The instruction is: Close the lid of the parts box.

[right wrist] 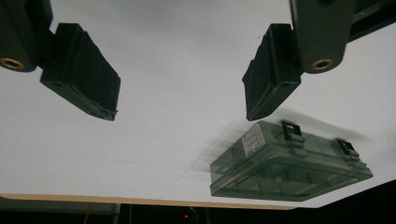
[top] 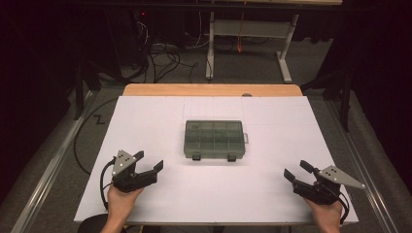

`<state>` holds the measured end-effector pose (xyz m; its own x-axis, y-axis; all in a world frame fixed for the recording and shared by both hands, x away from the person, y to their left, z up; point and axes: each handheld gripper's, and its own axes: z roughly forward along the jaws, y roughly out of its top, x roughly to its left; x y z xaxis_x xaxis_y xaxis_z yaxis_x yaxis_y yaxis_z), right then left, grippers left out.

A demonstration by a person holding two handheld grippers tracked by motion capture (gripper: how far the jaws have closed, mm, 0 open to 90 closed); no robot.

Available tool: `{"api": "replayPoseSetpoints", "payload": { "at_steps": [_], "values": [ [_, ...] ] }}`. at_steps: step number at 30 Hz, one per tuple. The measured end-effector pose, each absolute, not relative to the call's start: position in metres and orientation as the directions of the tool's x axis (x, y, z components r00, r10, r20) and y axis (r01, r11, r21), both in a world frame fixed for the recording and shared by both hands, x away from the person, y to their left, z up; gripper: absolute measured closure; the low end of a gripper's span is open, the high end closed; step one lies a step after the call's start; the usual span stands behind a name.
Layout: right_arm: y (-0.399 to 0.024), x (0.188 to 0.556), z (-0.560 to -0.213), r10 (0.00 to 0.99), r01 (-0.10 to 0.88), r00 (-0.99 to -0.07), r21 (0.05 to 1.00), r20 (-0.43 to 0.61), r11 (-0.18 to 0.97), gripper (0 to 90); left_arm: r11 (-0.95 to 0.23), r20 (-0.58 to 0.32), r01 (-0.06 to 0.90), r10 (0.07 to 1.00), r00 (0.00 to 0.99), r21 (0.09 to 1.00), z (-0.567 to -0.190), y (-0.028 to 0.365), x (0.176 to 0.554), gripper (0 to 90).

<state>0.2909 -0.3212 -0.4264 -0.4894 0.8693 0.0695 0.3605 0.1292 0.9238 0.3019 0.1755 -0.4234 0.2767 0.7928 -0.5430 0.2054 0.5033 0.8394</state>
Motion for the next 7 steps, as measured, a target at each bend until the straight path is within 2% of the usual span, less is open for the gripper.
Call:
{"api": "replayPoseSetpoints", "payload": {
  "at_steps": [7],
  "values": [
    [-0.3204,0.2911,-0.4265,0.865,0.359,-0.498,0.924,0.068,0.134,28.7,0.498,-0.538,0.204,0.795,0.281,0.843,-0.4238,0.1752,0.3016,19.5]
  ]
}}
